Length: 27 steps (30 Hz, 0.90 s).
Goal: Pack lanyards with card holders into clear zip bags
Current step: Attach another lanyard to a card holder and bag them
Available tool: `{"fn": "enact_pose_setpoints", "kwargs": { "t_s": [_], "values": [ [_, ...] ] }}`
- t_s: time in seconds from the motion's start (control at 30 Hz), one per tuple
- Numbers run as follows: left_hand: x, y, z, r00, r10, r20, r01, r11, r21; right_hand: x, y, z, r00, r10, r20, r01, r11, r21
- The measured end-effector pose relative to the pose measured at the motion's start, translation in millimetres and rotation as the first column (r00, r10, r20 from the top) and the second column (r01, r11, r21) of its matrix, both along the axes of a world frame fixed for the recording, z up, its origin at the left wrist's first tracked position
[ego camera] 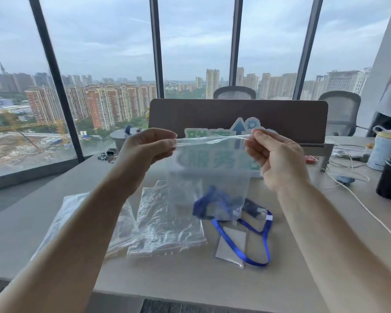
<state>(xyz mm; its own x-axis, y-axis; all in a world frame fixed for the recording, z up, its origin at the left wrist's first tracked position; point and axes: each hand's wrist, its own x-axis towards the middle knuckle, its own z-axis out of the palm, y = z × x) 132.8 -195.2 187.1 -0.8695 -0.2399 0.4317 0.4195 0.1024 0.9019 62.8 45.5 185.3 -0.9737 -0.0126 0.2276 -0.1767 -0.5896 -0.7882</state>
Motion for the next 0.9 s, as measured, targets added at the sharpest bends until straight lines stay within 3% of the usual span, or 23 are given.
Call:
{"fn": "enact_pose_setpoints", "kwargs": {
  "t_s": [0.07, 0.13, 0.23, 0.27, 0.33, 0.4, 0.43, 0.57, 0.73, 0.9],
  "values": [
    [0.4, -2.2, 1.6, 1.0, -0.009, -0.027, 0.007, 0.997, -0.081, 1.9, 5.4, 9.2, 1.0, 0.023, -0.014, -0.024, 0.999, -0.025],
    [-2.7, 1.5, 0.2, 0.99, 0.121, -0.075, -0.131, 0.981, -0.144, 2.7, 11.5, 13.7, 0.998, 0.048, -0.037, -0.048, 0.999, -0.009],
    [-3.3, 14.1, 2.7, 0.966, 0.236, -0.105, -0.245, 0.966, -0.085, 3.4, 16.9, 14.4, 0.992, -0.033, -0.122, 0.051, 0.987, 0.153],
    [-2.8, 18.4, 3.2, 0.967, 0.233, -0.102, -0.241, 0.968, -0.075, 3.8, 17.8, 13.4, 0.966, -0.141, -0.214, 0.201, 0.937, 0.287],
    [-1.8, 28.9, 3.5, 0.974, 0.208, -0.09, -0.217, 0.97, -0.109, 10.1, 16.1, 13.4, 0.801, -0.286, -0.526, 0.559, 0.671, 0.487],
    [0.2, 42.1, 4.2, 0.979, 0.188, -0.074, -0.198, 0.966, -0.164, 22.5, 7.8, 18.5, 0.647, -0.135, -0.75, 0.71, 0.465, 0.529],
    [1.0, 48.3, 4.6, 0.982, 0.176, -0.069, -0.186, 0.964, -0.188, 26.4, 3.0, 21.6, 0.631, -0.034, -0.775, 0.716, 0.41, 0.565],
    [4.3, 62.4, 9.0, 0.994, 0.098, -0.049, -0.106, 0.973, -0.204, 31.8, -8.8, 34.3, 0.693, 0.158, -0.704, 0.659, 0.258, 0.707],
    [8.8, 64.5, 15.7, 0.996, 0.08, -0.046, -0.09, 0.963, -0.253, 30.7, -4.7, 46.2, 0.763, 0.237, -0.602, 0.544, 0.268, 0.795],
    [11.1, 64.5, 19.4, 0.995, 0.076, -0.065, -0.092, 0.951, -0.294, 31.9, -6.2, 50.8, 0.763, 0.307, -0.568, 0.506, 0.262, 0.822]
  ]
}}
